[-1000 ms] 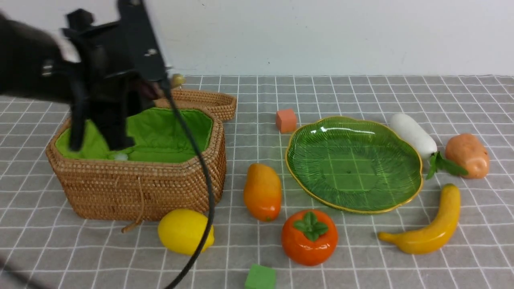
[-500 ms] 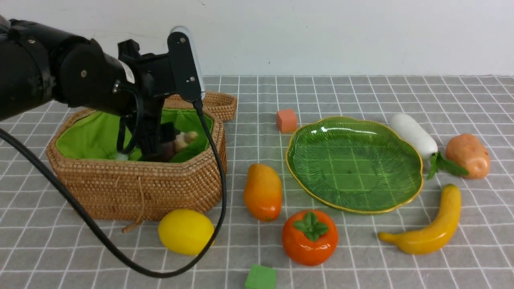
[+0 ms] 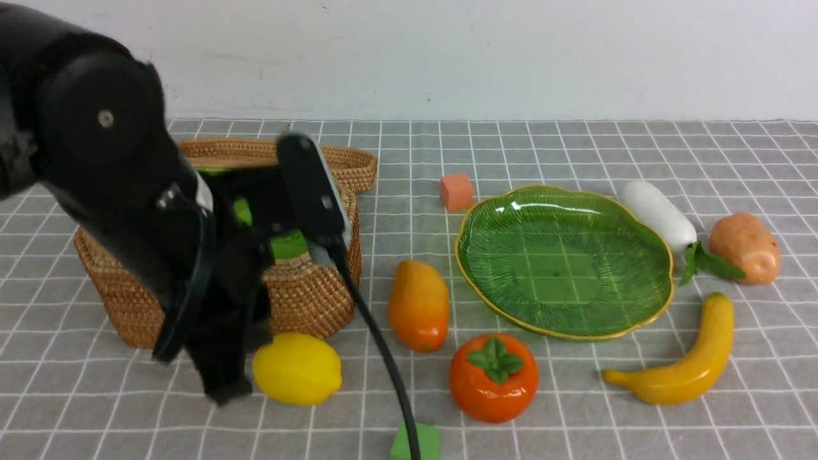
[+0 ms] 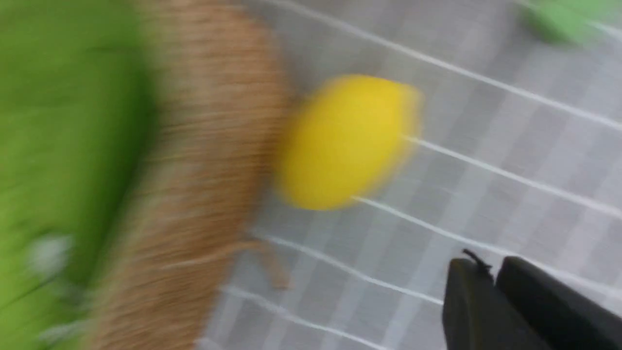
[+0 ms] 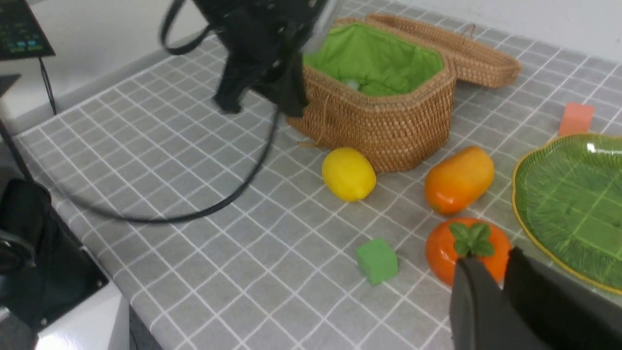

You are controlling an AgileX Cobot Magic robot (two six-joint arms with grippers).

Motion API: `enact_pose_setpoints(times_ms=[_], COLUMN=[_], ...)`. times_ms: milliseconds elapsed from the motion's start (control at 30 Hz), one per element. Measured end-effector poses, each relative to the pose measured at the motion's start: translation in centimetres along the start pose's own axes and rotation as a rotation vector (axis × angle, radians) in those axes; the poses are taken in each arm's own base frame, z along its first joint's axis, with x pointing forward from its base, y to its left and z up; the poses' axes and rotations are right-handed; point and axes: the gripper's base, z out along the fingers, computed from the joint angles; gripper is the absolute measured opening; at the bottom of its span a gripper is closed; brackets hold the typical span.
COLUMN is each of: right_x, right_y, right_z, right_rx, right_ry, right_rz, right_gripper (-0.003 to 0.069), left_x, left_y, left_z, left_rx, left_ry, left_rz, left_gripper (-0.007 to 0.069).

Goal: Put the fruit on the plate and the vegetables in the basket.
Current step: Grab a lemon with your left arm and place it on the plate on the right

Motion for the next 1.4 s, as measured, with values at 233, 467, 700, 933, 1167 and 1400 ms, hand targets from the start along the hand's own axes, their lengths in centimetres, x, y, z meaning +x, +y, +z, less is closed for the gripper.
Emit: enact_pose_setpoints(times_ms=[233,467,700,933,1167,1400], right_x=[0.4,0.5,0.6,0.7,0.6,0.6], right_y=[0.0,0.0,0.1,0.1,0.4,0.4], right_z=[0.0,0.0,0.0,0.0,0.0,0.0], right_rx=[0.002,-0.002,-0.007,-0.016,-0.039,-0.046], right_ry=[0.048,0.059,0.063,0.077,0.071,0.070], right_rz=[-0.011,-0.012,-0.010,-0.008,0.006,0.009], right_gripper=[0.0106,0.0110,0.0111,0.0116,0.0118,0.0119], left_x=[0.4,1.5,2.0,1.5,1.9,1.9], left_y=[-1.7,-2.6,-2.7,-2.3,-1.3,-0.6], left_z=[3.4,6.9,8.7,9.4,10.9,11.0], left_rx=[-0.009,-0.049,-0.179,-0.256,-0.267,-0.298], left_ry=[0.040,0.013,-0.067,-0.129,-0.103,-0.131], left_rz=[0.063,0.090,0.200,0.279,0.296,0.295], left_gripper=[0.0275,0.0638,0.0648,0.0636,0.0633,0.0627])
